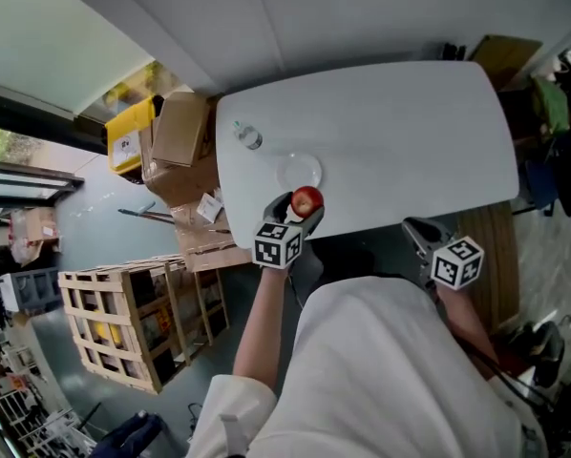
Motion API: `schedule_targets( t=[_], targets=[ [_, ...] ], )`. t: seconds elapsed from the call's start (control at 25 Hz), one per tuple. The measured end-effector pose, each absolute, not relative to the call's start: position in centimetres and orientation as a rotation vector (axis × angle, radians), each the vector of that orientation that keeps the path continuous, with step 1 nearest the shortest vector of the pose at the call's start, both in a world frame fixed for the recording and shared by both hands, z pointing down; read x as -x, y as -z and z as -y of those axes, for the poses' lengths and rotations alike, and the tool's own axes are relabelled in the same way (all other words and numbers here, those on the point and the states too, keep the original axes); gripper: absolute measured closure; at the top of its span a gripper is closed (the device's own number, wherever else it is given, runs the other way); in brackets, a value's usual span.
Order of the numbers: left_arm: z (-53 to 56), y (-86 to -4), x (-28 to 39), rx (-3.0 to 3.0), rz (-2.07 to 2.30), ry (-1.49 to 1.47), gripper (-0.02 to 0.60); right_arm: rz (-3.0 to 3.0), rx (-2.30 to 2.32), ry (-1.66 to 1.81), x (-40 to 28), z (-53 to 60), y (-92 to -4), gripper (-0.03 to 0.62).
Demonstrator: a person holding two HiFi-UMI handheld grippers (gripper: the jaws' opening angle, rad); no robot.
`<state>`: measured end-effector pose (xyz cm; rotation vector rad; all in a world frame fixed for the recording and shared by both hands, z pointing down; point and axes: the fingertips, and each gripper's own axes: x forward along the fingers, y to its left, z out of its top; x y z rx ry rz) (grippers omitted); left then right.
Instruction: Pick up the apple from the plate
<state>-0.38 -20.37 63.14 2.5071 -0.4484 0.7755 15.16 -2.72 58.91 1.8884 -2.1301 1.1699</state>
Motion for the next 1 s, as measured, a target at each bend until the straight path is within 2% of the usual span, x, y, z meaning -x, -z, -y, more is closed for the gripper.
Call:
schedule_targets(
  t=[0.48,0.76,1.0],
  targets=[
    [14.2,-58.1,3.5,-2.519,0.619,-0.691,0.218,2.241,-1.818,-1.174,-16.2,-1.6,-59.2,0.556],
    [10.8,-56.4,6.5,-2.452,0.687,-0.568,0.218,2.320,-1.703,-1.164,-14.5,-1.7,-59.6,0.556],
    [8.3,-56.1,9.9,-2.475,0.728,-0.597,0.218,2.397,-1.625,-1.081,-11.6,-1.3,-58.8,0.556]
  ],
)
